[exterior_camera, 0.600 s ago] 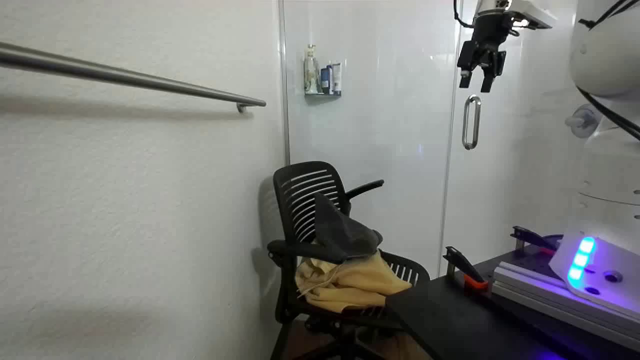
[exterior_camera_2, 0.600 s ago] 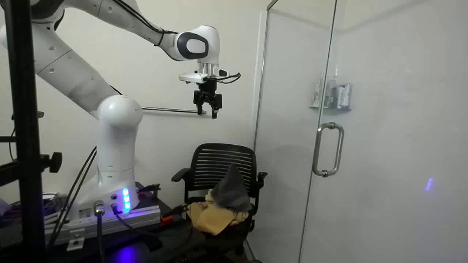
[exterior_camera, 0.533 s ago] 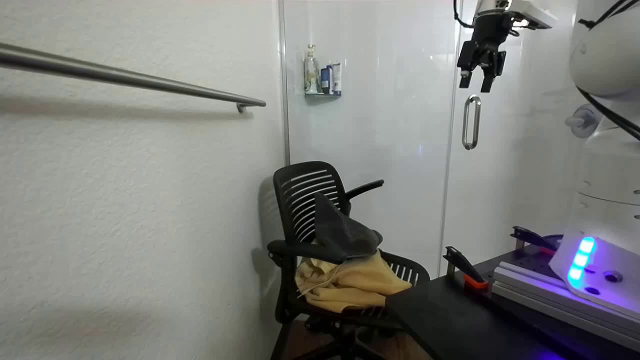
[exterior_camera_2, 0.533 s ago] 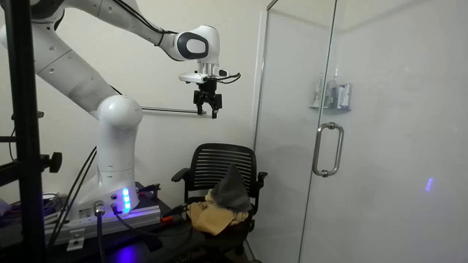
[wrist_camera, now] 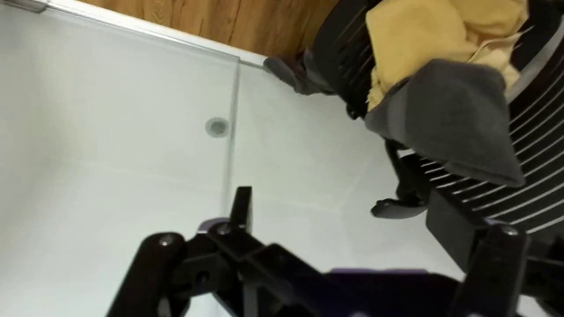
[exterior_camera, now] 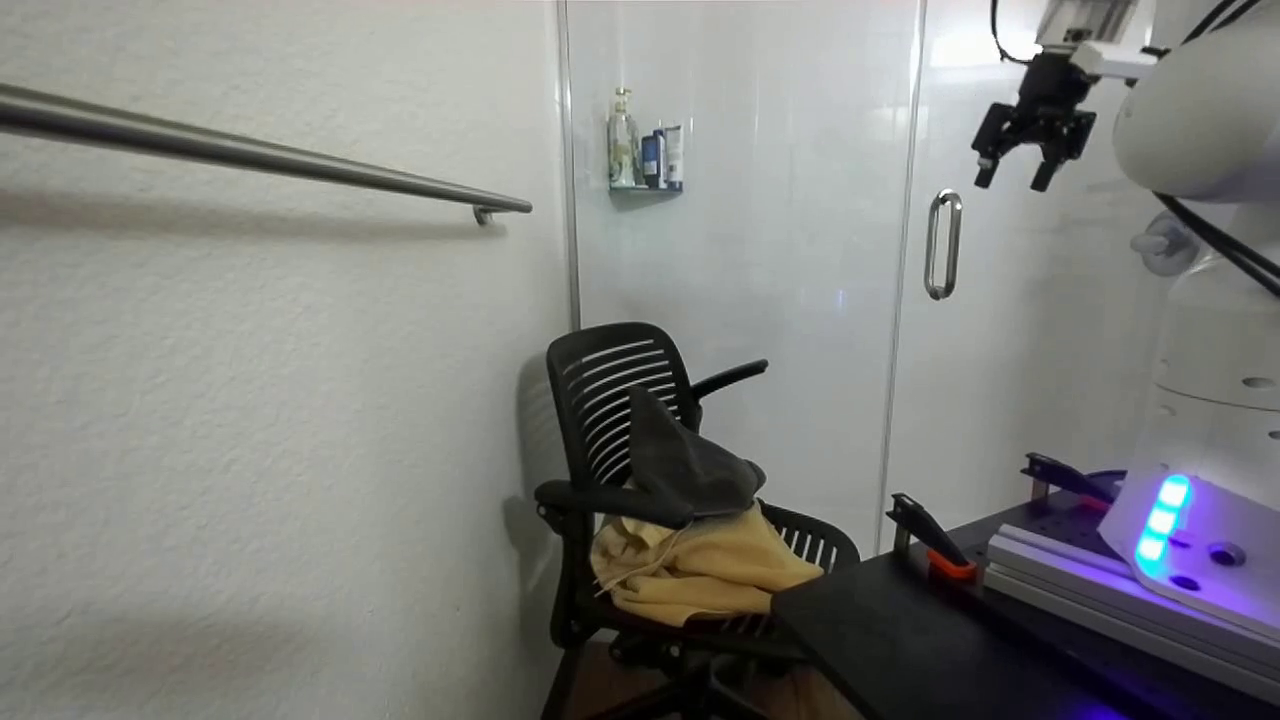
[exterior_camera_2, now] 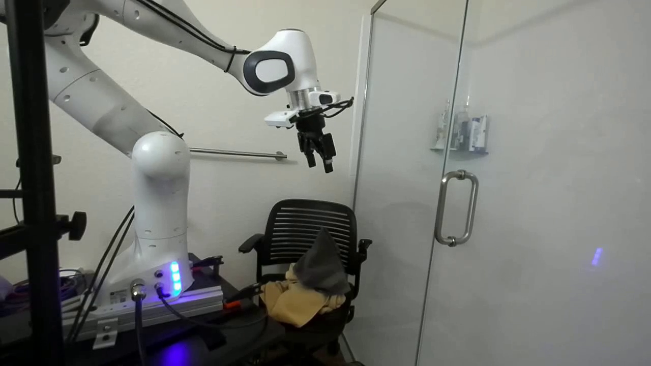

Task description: Open the glass door

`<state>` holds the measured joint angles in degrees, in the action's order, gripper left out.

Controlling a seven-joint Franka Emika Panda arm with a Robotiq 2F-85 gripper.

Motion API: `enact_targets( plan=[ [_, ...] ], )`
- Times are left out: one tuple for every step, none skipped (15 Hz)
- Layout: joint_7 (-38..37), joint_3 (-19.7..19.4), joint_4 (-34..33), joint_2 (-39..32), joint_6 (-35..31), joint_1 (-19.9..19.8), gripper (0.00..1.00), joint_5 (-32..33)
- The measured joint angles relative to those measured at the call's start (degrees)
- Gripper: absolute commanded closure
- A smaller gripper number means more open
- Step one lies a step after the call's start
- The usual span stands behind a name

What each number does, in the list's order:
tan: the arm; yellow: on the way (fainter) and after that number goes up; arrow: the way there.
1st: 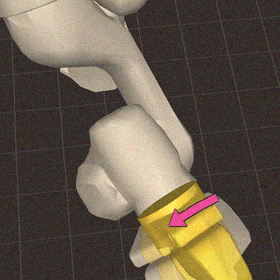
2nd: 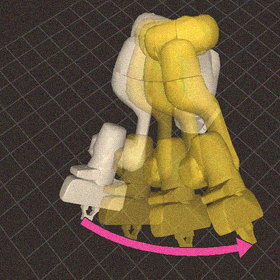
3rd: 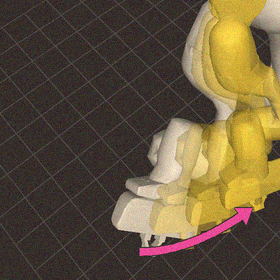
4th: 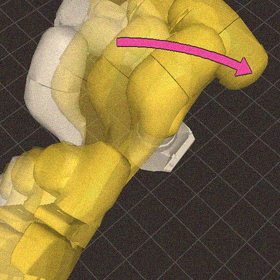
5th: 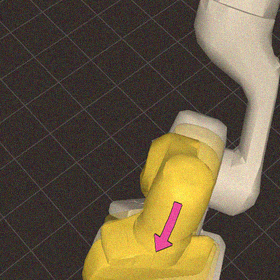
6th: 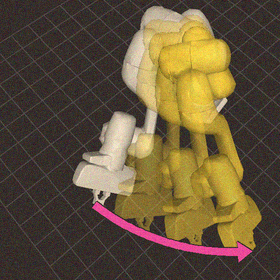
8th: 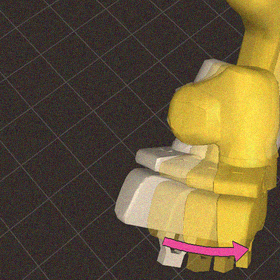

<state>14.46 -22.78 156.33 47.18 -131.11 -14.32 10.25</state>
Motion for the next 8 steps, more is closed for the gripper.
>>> enact_targets(
  plan=[
    [0.2, -2.1, 1.3, -0.7, -4.3, -2.2, 0.0, 1.3],
    [0.1, -4.2, 2.5, -1.4, -8.5, -3.9, 0.0, 3.4],
    [-0.6, -6.7, 3.0, -2.3, -12.9, -4.8, 0.0, 5.9],
    [-1.7, -9.3, 3.0, -3.7, -17.2, -5.1, 0.0, 8.5],
    [-3.5, -11.8, 2.9, -5.5, -21.8, -5.2, 0.0, 11.5],
    [-6.0, -13.5, 2.9, -7.5, -25.8, -5.3, 0.0, 14.1],
    [-9.4, -14.3, 3.0, -10.3, -29.9, -5.9, 0.0, 16.2],
    [-13.2, -14.0, 3.0, -13.3, -33.1, -6.9, 0.0, 17.1]
  ],
)
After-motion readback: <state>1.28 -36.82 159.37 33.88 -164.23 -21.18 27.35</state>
